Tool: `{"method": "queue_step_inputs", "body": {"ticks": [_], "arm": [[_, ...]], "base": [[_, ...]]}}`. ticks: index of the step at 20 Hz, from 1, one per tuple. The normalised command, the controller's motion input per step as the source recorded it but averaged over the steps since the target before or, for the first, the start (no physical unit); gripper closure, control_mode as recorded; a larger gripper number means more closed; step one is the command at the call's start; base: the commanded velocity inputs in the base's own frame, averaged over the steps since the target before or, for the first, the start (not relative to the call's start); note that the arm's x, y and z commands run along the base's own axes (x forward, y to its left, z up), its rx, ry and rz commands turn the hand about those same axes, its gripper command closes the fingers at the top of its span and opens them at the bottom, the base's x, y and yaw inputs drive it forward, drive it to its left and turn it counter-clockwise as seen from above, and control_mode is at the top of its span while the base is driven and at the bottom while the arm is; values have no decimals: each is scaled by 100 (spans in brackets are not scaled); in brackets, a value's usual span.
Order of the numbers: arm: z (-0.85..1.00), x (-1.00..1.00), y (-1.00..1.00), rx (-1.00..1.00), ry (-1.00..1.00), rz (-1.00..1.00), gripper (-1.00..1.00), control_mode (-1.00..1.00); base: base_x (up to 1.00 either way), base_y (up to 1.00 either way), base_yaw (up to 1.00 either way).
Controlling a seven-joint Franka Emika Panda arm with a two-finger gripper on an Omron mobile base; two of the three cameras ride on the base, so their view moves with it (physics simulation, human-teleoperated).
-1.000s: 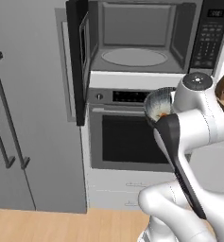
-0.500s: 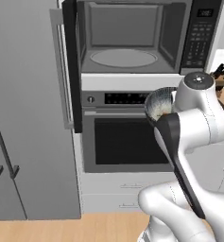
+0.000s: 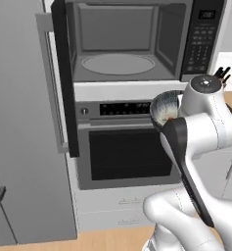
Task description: Pick the carrot from the sink and place it in the bowl. Then pick the bowl and place it in the microwave. Then close the microwave door and press the start button.
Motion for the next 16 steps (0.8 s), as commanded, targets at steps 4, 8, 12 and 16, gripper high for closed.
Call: {"method": "queue_step_inputs", "body": {"ticks": [4, 8, 12, 16], "arm": [[0, 0, 0, 0, 0, 0, 100, 100], [0, 0, 0, 0, 0, 0, 100, 100], [0, 0, 0, 0, 0, 0, 100, 100], [0, 0, 0, 0, 0, 0, 100, 100]], "base": [[28, 0, -24], [34, 0, -28], [46, 3, -22], [51, 4, -11]]}}
